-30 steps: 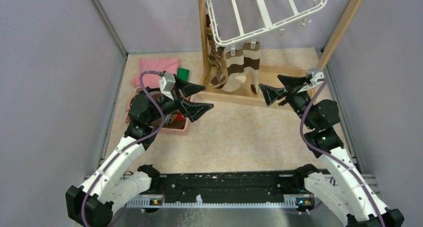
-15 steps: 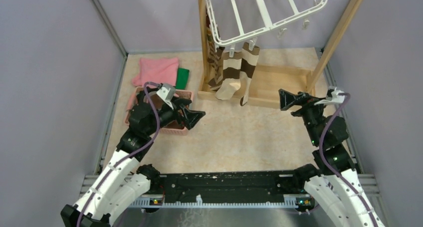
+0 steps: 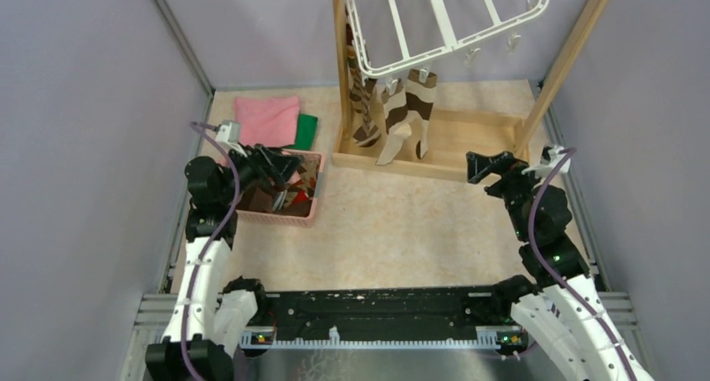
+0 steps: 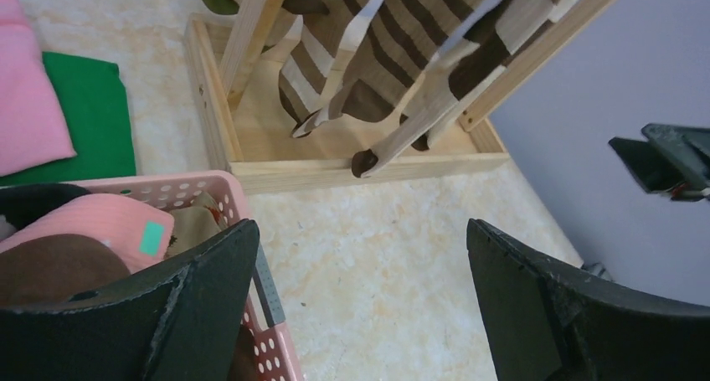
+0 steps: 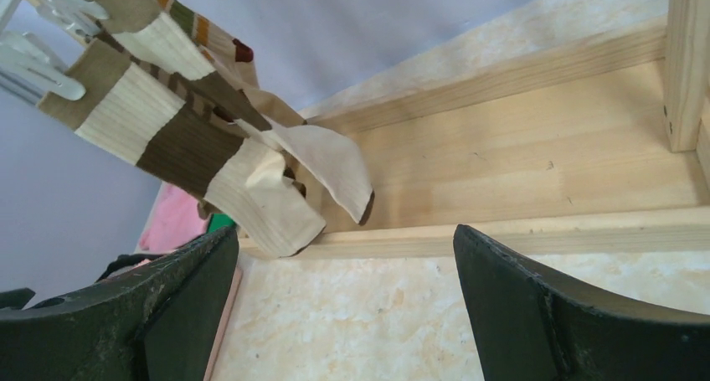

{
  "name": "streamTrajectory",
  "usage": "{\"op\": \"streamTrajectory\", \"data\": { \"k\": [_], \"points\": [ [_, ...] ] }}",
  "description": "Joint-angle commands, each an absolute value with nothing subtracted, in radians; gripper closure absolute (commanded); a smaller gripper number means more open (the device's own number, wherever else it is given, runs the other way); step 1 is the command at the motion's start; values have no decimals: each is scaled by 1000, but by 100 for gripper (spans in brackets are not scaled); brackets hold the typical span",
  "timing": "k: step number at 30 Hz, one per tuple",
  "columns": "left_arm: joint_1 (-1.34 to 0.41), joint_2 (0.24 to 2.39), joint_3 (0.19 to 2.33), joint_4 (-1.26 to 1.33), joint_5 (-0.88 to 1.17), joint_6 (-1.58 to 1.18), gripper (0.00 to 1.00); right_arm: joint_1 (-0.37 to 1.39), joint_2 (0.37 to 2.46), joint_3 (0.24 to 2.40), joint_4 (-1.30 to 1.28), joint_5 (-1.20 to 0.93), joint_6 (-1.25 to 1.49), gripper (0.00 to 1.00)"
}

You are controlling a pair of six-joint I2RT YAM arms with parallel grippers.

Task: Clip the socks to the hanger
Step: Reset both arms

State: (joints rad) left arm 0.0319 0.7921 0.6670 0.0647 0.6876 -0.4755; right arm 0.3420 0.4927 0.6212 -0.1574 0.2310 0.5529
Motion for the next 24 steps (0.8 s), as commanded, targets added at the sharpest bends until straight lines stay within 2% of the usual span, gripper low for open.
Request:
{"op": "streamTrajectory", "data": {
  "k": [1,8,18,21,24],
  "points": [
    [174,861,641,256,985,-659,1,337,514,616,-170,351,609,1],
    [180,798,665,18,823,-392,1,337,546,608,-175,470,685,1],
    [172,756,610,-26,740,-313,1,342,688,670,-190,496,674,1],
    [164,748,596,-36,712,-285,1,386,733,697,-184,536,625,1],
    [161,744,593,-44,698,-272,1,510,822,746,-221,701,563,1]
  ]
}}
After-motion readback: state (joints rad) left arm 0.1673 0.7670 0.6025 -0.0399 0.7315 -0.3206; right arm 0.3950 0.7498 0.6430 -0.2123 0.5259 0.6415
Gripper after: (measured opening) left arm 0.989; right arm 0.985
